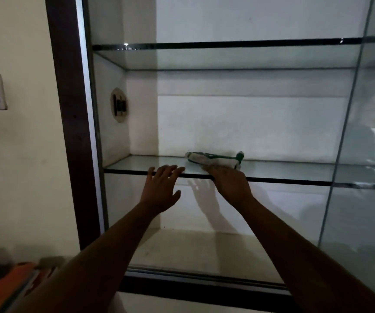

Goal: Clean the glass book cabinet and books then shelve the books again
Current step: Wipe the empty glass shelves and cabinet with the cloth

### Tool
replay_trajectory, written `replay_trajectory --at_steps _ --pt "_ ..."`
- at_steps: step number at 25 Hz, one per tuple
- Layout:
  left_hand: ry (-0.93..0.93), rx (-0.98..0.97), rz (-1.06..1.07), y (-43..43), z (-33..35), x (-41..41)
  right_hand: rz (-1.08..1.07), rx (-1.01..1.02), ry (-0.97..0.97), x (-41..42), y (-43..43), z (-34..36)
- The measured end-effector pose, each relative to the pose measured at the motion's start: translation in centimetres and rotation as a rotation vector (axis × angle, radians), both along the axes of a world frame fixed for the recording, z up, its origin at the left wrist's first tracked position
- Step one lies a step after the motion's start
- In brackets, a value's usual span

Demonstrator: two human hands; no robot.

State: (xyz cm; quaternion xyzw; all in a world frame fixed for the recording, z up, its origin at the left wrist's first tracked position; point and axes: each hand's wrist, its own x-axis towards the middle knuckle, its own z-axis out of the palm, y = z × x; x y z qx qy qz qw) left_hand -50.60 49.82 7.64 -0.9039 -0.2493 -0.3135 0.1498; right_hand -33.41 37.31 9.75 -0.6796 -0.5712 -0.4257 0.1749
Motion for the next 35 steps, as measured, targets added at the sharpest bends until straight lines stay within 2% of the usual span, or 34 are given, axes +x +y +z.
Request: replay_trajectory --at_steps 2,4,12,15,19,22,26,28,30,35 --pt "-0.004 -0.015 0.017 -0.2 0.0 0.0 0.060 0.110 -0.024 0.2 0.6 -0.9" --pt "0.024 -0.033 0.032 -0.4 0.2 -0.1 0.078 0.132 -0.023 0.4 0.8 -1.2" --pt "-0.072 -0.015 0.042 -0.5 0.2 0.3 0.121 0.113 0.046 -0.8 -0.3 0.0" --pt "-0.091 0.068 0.021 0.2 0.9 0.9 0.129 0.114 0.035 -0.4 -0.2 -0.2" --pt "0.005 0.083 -0.057 1.9 2.4 2.7 0.128 0.164 -0.093 0.5 1.0 -0.3" --pt "-0.134 0.237 -0.131 2.6 1.6 2.8 0.138 0.203 -0.177 1.3 1.8 -0.8" --pt "-0.222 0.294 -0.199 3.2 0.1 2.9 0.100 0.115 -0.051 1.7 2.1 -1.6" --pt "-0.163 0.229 -0.188 2.8 0.1 2.6 0.092 0.009 0.045 1.1 1.6 -1.5" --pt "-0.124 0.186 -0.153 2.7 0.2 2.3 0.079 -0.006 0.107 0.6 1.7 -1.4" --pt "0.034 -0.082 -0.138 1.6 1.8 1.5 0.038 -0.099 0.309 -0.5 0.8 -0.3"
